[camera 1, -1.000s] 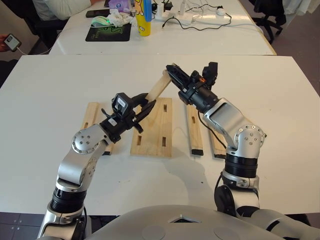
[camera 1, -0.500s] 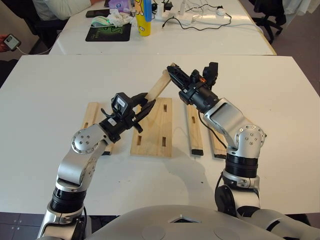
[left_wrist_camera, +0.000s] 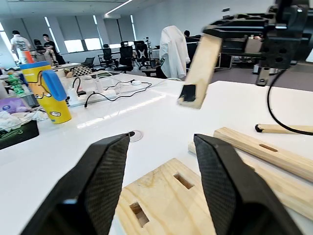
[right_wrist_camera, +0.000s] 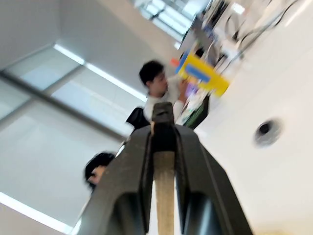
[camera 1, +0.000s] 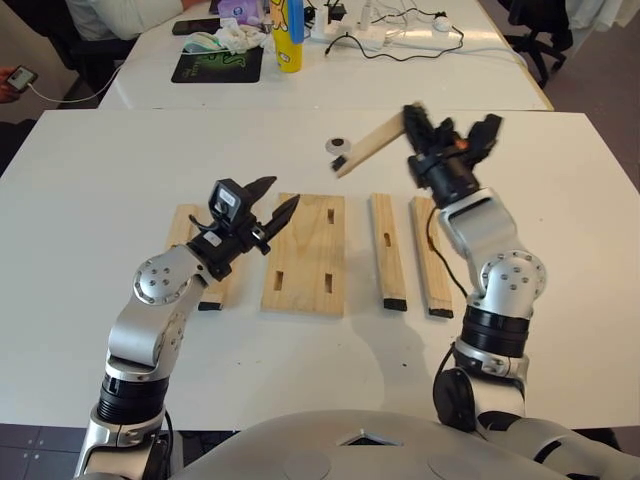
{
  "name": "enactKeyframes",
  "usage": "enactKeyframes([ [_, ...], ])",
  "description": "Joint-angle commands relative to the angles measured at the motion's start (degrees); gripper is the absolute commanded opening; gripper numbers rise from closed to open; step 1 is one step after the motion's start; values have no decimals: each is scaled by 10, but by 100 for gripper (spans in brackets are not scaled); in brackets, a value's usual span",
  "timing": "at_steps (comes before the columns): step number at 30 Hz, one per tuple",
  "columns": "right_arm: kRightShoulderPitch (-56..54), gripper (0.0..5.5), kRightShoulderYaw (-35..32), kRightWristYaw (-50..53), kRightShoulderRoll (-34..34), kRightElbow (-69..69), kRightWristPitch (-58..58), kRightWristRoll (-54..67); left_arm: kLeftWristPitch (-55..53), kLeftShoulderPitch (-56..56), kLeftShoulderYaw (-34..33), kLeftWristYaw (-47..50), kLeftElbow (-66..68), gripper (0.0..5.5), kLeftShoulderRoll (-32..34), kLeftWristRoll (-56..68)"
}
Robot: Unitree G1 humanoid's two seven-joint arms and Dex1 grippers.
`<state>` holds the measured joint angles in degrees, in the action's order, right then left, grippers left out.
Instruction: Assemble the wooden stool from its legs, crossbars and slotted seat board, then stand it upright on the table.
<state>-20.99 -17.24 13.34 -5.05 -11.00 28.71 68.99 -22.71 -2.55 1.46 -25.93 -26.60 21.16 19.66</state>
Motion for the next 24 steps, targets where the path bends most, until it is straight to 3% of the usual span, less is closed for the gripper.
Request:
enactKeyframes([
  [1, 35, 43, 43, -62, -72, -38, -30, -150, -6, -19, -44, 41, 31, 216, -19, 6],
  [4, 89, 43, 94, -88, -92, -88, -46, -244, 0, -22, -64, 75, 52, 167, -28, -11],
  [14, 231, 43, 169, -46, -36, -229, -44, -373, -1, 1, -76, 104, 68, 10, -21, -45],
  [24, 252, 43, 189, -46, 23, -181, -73, -439, -25, 8, -71, 122, 70, 0, -27, -69],
])
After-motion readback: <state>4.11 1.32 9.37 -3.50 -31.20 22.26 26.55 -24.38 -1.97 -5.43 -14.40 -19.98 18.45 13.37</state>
